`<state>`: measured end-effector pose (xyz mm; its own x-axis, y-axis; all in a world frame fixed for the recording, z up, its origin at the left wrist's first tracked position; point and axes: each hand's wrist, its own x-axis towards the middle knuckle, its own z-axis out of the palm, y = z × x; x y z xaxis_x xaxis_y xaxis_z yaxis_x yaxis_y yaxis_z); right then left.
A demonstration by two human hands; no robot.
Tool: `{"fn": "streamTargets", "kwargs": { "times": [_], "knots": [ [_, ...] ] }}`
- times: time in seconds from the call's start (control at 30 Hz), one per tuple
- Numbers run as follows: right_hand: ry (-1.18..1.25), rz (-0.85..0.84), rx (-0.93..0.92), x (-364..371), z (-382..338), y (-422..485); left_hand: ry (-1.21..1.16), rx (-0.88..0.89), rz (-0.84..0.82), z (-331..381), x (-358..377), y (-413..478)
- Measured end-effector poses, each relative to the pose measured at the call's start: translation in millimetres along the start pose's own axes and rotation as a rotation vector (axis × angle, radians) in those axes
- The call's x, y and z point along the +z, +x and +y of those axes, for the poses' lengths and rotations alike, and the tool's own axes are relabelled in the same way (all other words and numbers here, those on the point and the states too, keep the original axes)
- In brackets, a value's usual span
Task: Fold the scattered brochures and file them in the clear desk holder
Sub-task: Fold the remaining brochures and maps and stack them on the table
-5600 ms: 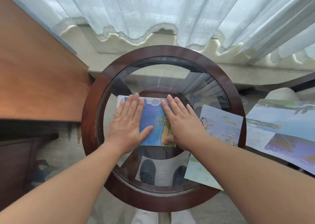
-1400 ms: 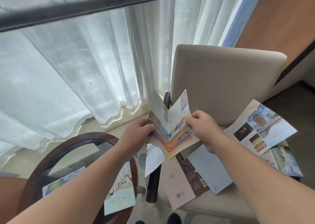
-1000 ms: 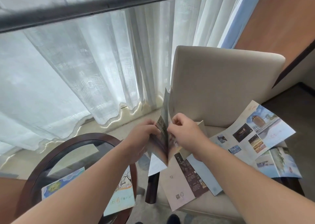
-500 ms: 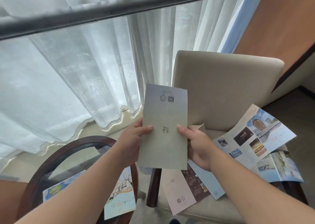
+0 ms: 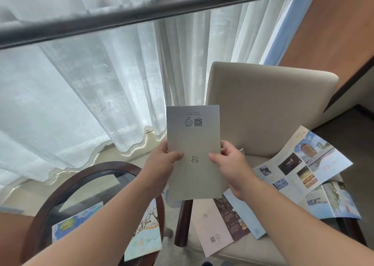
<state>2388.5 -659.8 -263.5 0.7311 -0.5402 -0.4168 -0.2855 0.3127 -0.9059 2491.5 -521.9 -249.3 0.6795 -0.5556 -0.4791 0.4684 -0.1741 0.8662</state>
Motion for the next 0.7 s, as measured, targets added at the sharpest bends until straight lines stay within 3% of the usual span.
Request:
{"fn": "streamTargets", "kwargs": {
  "times": [0.07,0.13,0.2,0.27,0.33,0.43,0.57,0.7],
  "knots": [
    [-0.023,0.094,0.028,-6.0,-0.2,3.6,-0.044,0.025,0.011,-0.6,-2.5,0.4],
    [0.11,0.082,0.22,-14.7,-6.6,4.5,-0.049,0.11,-0.019,0.2,-7.3,0.4],
    [0.29,-0.114,0.472,-26.0,-12.4,4.6,0.046,0.21,-0.082,-0.9,-11.7,0.3],
    [0.453,-0.306,0.553,-29.6,-16.6,2.4,0.166,0.223,-0.128,-3.3,-15.4,-0.1],
    [0.416,-0.267,0.498,-22.9,-18.2,2.4,0.292,0.238,-0.131,-8.6,-19.2,-0.7],
    [0.244,-0.063,0.34,-16.5,-12.3,6.9,0.386,0.271,-0.024,-13.5,-25.2,0.2],
    [0.104,-0.061,0.256,-1.4,0.0,10.4,0.014,0.064,0.153,-18.6,-39.4,5.7],
    [-0.058,-0.088,0.232,31.0,21.4,16.1,0.288,0.113,0.204,-34.6,-63.9,0.9]
  ]
}}
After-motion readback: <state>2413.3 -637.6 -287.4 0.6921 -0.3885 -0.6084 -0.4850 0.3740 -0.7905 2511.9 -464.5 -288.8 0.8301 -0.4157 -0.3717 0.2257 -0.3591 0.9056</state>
